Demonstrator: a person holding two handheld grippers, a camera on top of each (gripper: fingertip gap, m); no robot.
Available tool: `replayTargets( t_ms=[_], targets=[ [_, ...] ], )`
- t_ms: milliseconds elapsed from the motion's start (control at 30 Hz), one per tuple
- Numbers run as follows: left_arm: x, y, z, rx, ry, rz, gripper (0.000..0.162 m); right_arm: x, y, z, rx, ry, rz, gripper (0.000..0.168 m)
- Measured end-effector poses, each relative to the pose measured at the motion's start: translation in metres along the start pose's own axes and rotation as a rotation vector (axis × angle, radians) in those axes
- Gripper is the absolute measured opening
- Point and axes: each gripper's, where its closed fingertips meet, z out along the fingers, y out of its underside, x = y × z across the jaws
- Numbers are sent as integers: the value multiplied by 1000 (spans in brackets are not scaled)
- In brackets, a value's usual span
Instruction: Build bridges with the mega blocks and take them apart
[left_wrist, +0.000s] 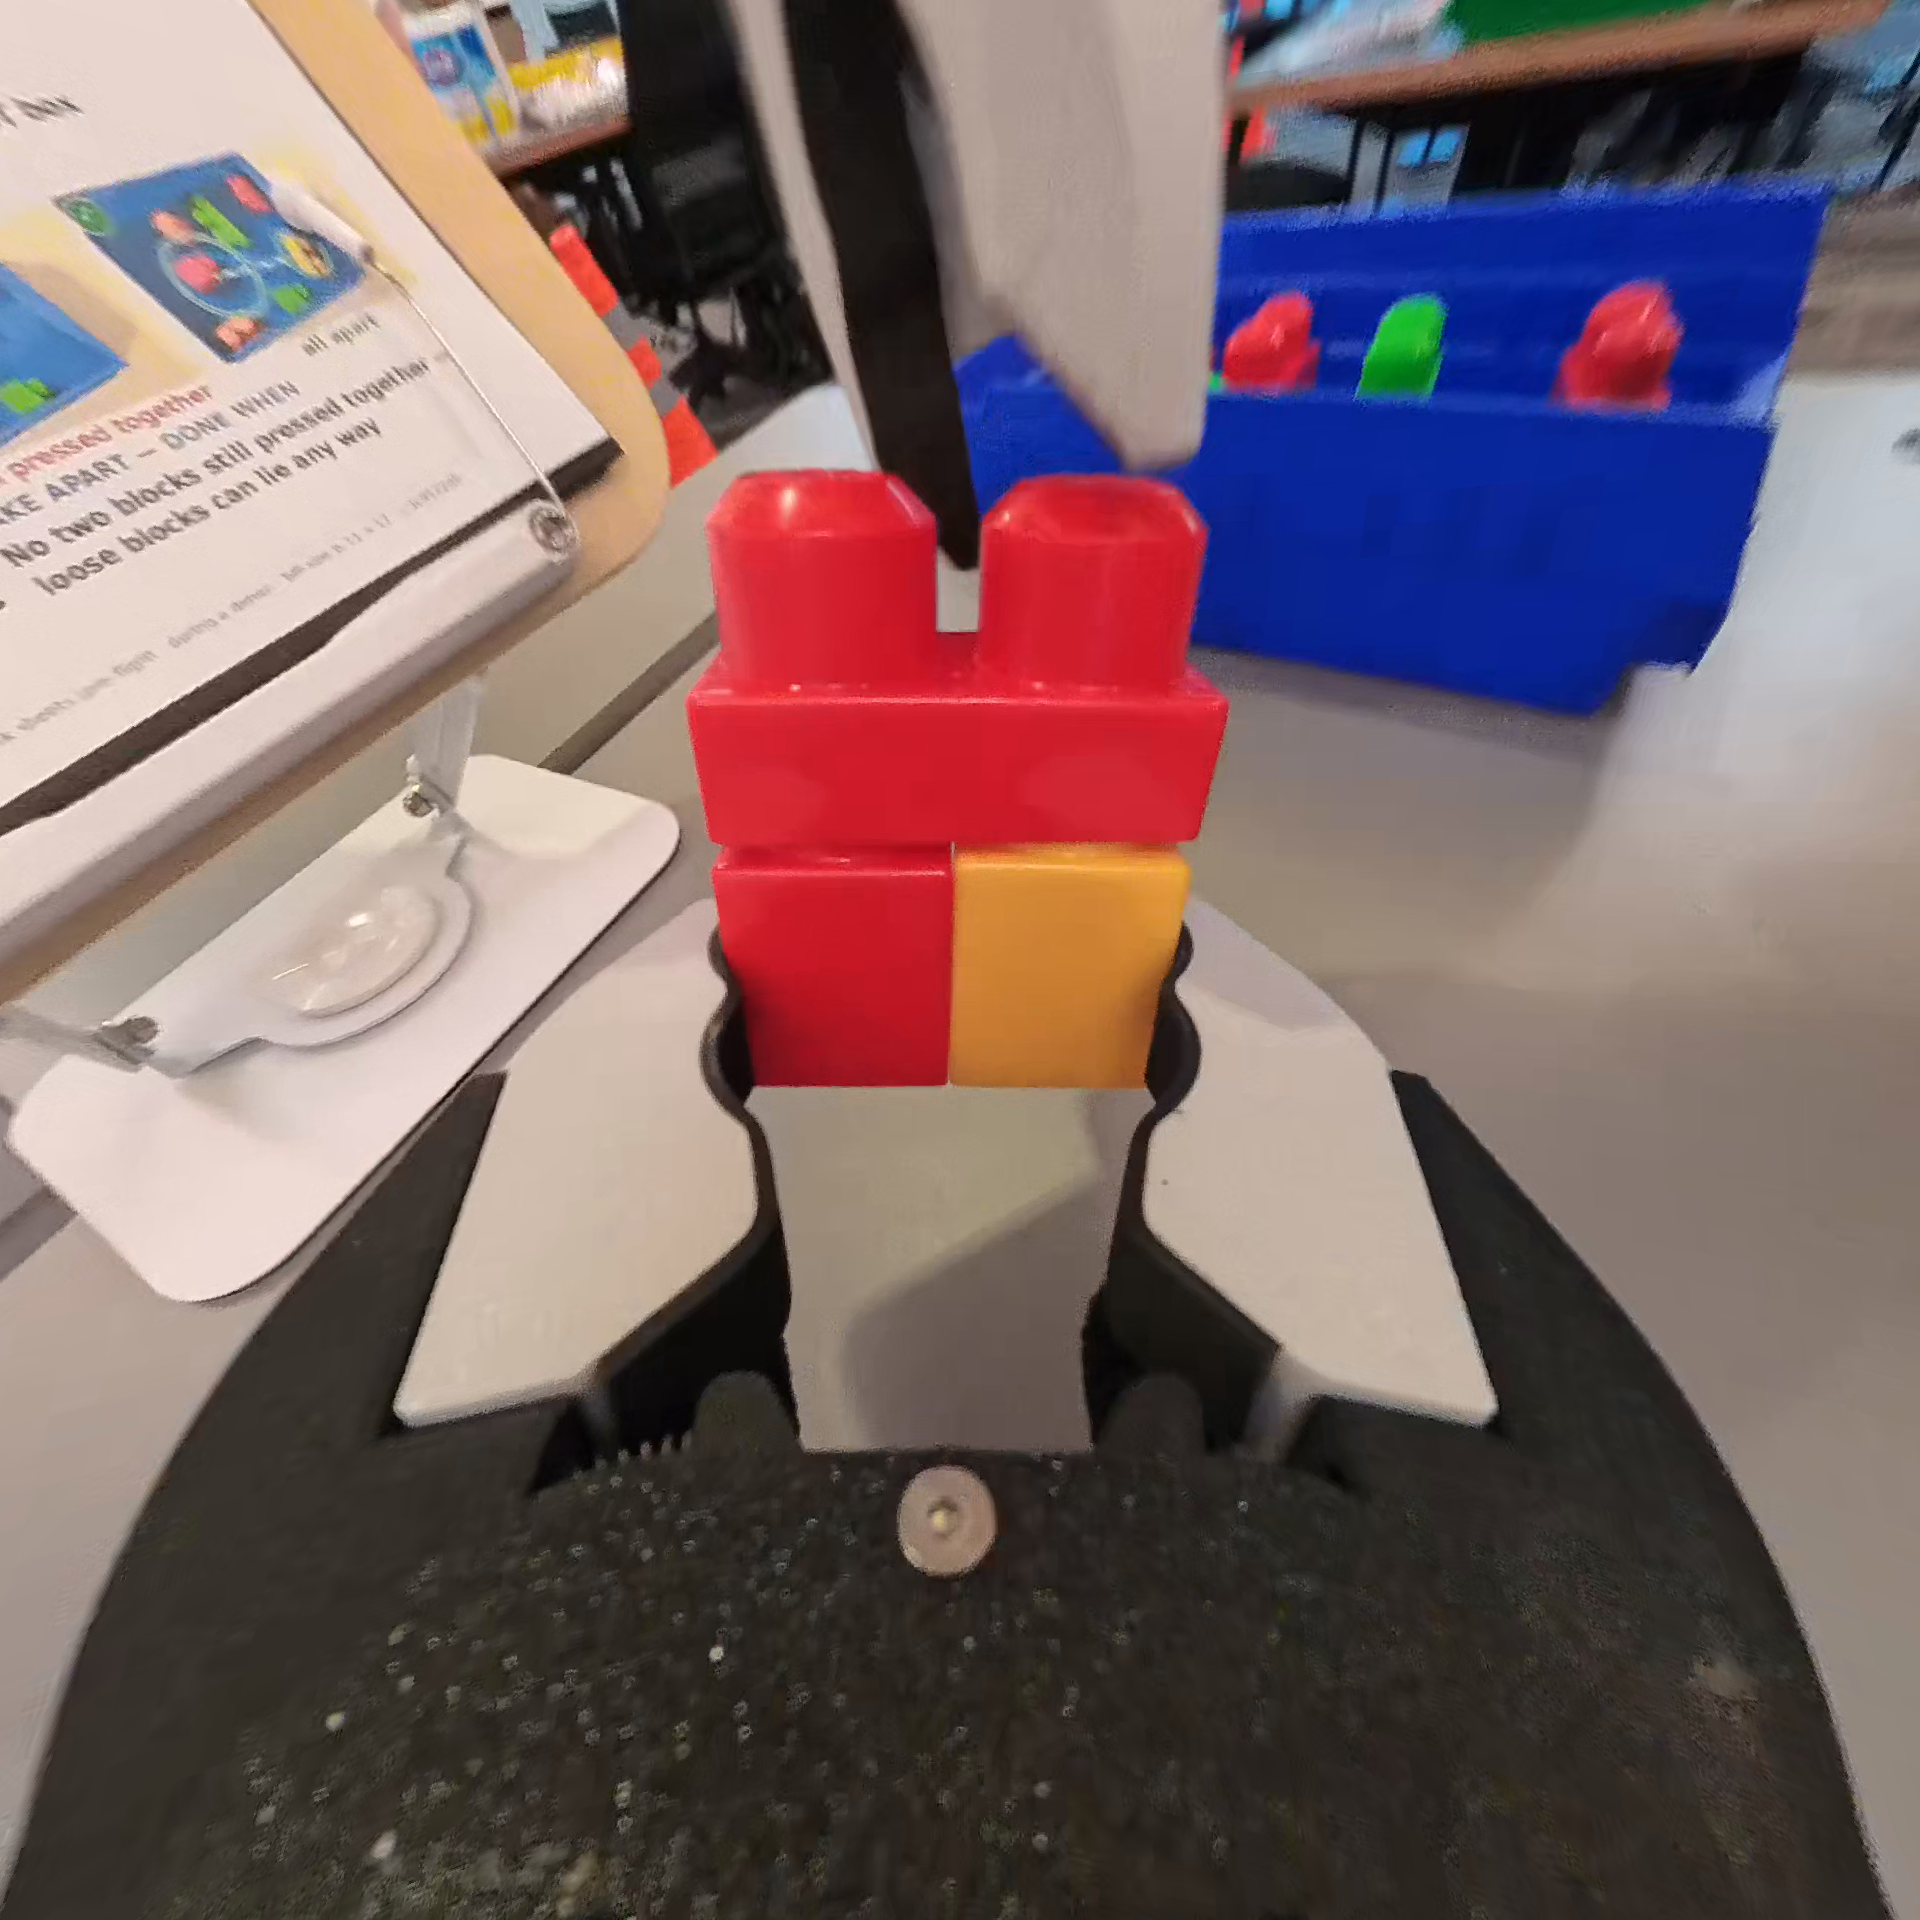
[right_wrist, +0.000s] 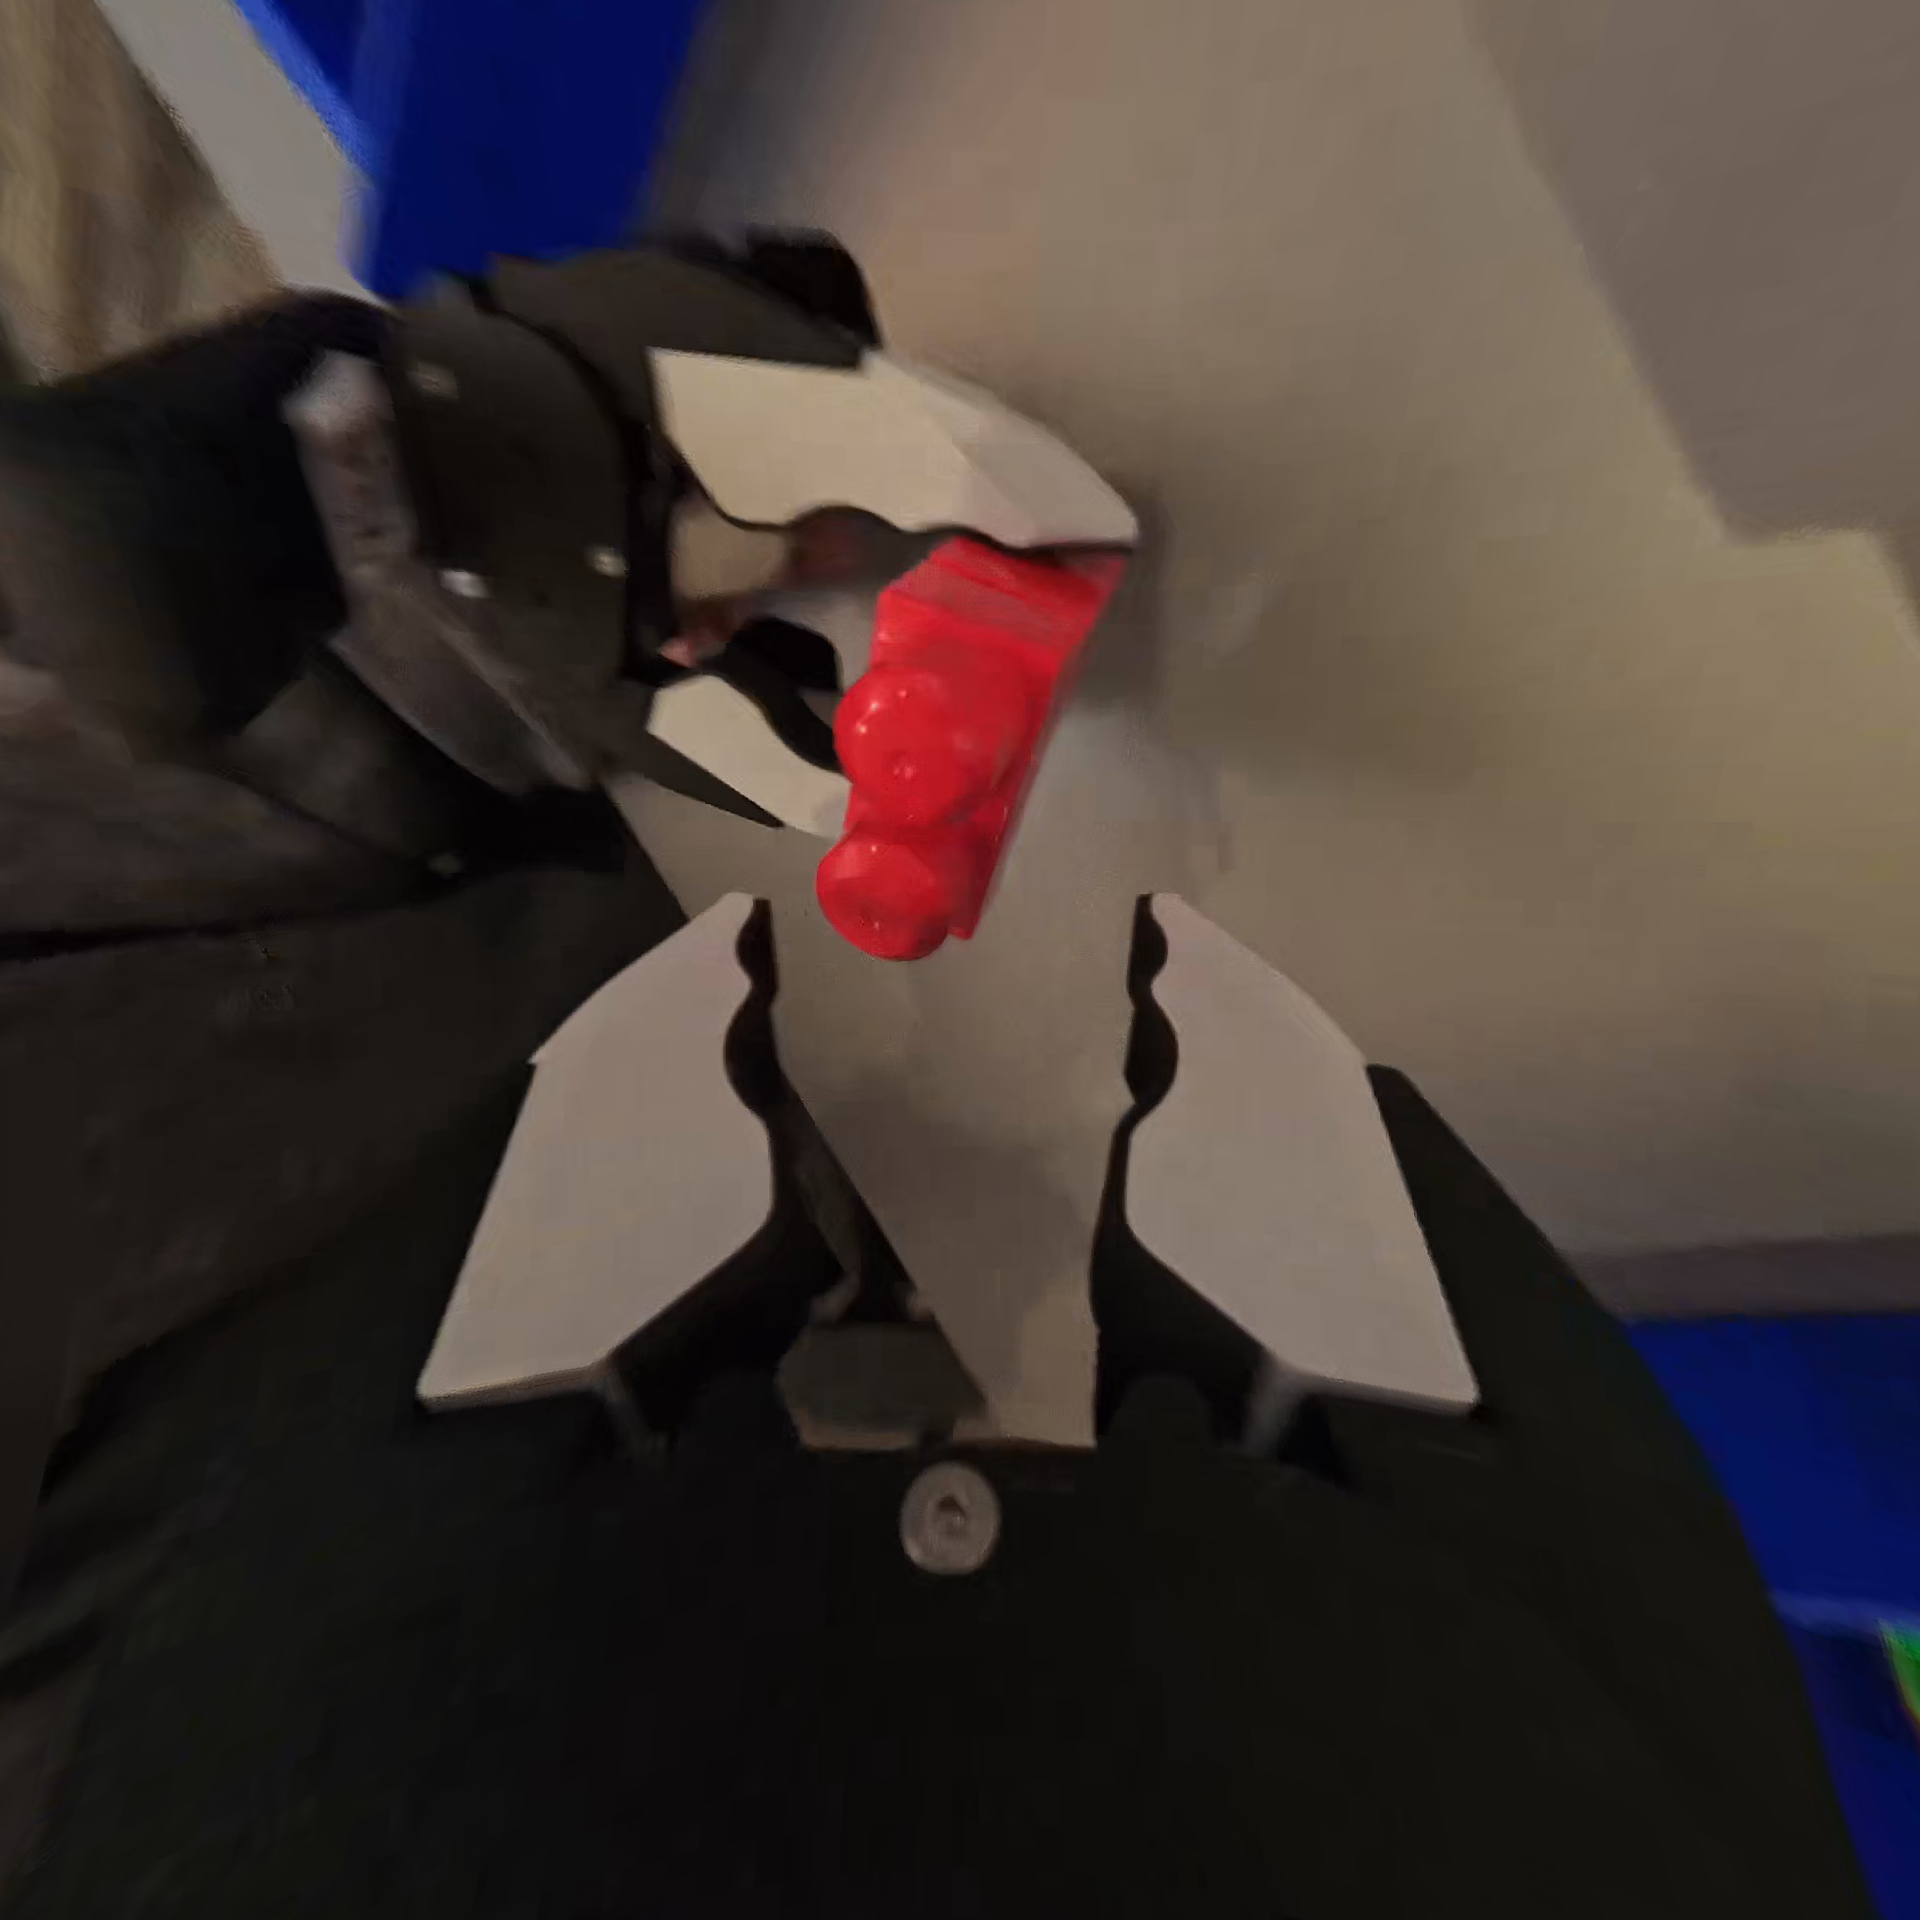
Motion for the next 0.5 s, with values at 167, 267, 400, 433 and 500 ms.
replayTargets(
  t_ms=[167, 267, 400, 433, 500],
  targets=[
    [-6, -26, -19, 203, 166, -197, 74, -31, -22, -38, 606, -415, 91, 86],
    [-10, -31, -27, 274, 218, -232, 74, -34, -16, -25, 716, -710, 276, 97],
    [0, -32, -28, 284, 277, -176, 74, -33, -9, 9, 718, -939, 423, 107],
    [6, -31, -26, 273, 288, -149, 74, -33, -8, 12, 721, -981, 432, 108],
    [14, -27, -21, 237, 291, -102, 74, -30, -6, 20, 720, -994, 438, 109]
  ],
)
